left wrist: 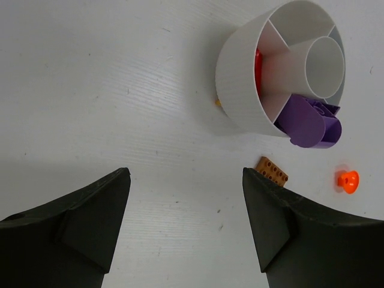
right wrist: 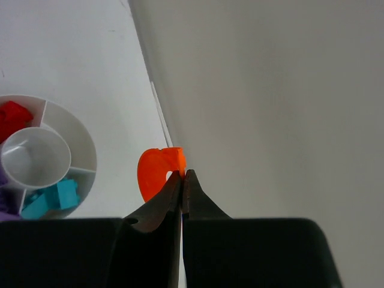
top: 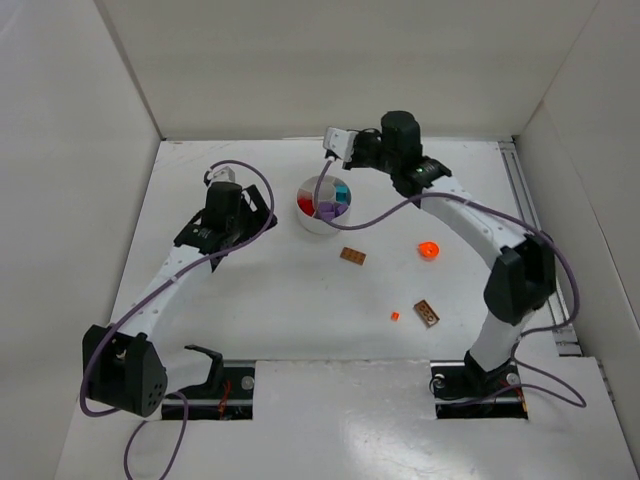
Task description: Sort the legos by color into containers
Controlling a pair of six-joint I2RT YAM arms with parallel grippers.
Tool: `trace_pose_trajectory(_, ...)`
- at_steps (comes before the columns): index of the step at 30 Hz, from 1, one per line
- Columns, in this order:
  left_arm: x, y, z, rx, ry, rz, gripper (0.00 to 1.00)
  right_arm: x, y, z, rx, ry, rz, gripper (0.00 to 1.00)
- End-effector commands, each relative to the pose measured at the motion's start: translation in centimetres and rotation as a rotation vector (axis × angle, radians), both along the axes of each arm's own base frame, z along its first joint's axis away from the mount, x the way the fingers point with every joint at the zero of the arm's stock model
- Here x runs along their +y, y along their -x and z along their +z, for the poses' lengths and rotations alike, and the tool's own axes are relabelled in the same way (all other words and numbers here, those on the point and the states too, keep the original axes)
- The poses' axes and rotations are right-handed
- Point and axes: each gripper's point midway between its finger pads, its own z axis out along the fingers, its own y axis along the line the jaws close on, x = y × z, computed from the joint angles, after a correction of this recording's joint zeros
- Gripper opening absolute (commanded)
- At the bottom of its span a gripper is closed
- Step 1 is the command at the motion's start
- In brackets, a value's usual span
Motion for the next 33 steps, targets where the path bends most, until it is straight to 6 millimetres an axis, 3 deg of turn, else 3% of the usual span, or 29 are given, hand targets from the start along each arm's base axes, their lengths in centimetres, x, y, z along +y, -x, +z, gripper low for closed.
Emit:
trace_pose_trajectory(1, 0.2, -0.2, 0.3, -0.014, 0.022, 0.012, 0.72, 4.4, -1.0, 0.4, -0.166, 0.095, 0.206, 0.0)
trace_pose_trajectory(3, 0.6, -0.1, 0.3, -0.014, 0.022, 0.021, 0.72, 5.7, -2.5, -0.9, -0.186, 0.125, 0.24, 0.0)
trace_pose_trajectory(5, 0.6, -0.1, 0.3, -0.014, 0.022, 0.021, 0.72, 7.1, -2.7, -1.5, -0.19, 0.124, 0.281, 0.0)
trace_pose_trajectory(6, 0.6, -0.1, 0.3, -0.014, 0.022, 0.021, 0.72, 7.7, -3.2, -2.9, -0.171, 0.128, 0.296, 0.0)
trace_pose_trajectory(8, 0.7, -0.4, 0.3, -0.016, 0.017, 0.028, 0.72, 8.3, -3.6, -3.2, -0.171, 0.121, 0.315, 0.0)
trace_pose_trajectory(15, 1.1, -0.7, 0.0, 0.0, 0.006, 0.045, 0.72, 11.2, -2.8, -9.7, -0.049, 0.178, 0.436, 0.0)
trace_pose_trajectory(16, 1.1, -0.7, 0.0, 0.0, 0.006, 0.045, 0.72, 11.2, -2.8, -9.5, -0.058, 0.184, 0.439, 0.0)
trace_pose_trajectory(17, 1.1, -0.7, 0.0, 0.0, 0.006, 0.045, 0.72, 11.2, -2.8, -10.6, -0.038, 0.2, 0.445, 0.0)
trace_pose_trajectory(23, 1.4, -0.8, -0.4, 0.007, -0.004, 0.048, 0.71, 11.2, -2.8, -12.7, -0.008, 0.236, 0.46, 0.0)
trace_pose_trajectory(33, 1.4, -0.9, -1.0, 0.025, -0.009, 0.048, 0.71, 10.0, -2.9, -14.2, 0.026, 0.264, 0.464, 0.02)
